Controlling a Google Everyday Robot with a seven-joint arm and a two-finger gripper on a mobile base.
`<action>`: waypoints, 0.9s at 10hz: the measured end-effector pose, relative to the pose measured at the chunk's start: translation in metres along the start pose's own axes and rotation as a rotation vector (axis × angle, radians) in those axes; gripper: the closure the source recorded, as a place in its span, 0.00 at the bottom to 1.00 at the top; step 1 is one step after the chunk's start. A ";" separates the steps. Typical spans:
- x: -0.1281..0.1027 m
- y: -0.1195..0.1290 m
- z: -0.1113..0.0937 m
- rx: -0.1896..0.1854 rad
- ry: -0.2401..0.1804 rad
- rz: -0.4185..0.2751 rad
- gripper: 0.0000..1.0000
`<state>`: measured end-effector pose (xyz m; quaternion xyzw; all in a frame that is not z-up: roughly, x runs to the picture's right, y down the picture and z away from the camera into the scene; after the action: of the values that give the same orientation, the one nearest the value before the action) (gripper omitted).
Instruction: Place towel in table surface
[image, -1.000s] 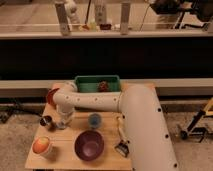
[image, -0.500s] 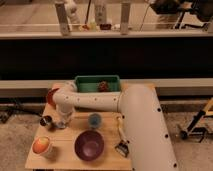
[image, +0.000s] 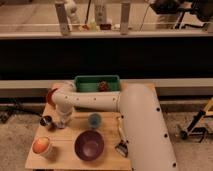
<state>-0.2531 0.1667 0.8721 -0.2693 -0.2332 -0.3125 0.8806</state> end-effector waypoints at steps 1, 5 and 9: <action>0.000 0.002 -0.008 -0.005 0.006 0.006 1.00; -0.013 0.005 -0.059 0.025 0.019 0.001 1.00; -0.026 0.022 -0.116 0.095 0.071 -0.013 1.00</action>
<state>-0.2285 0.1201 0.7634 -0.2146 -0.2179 -0.3160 0.8981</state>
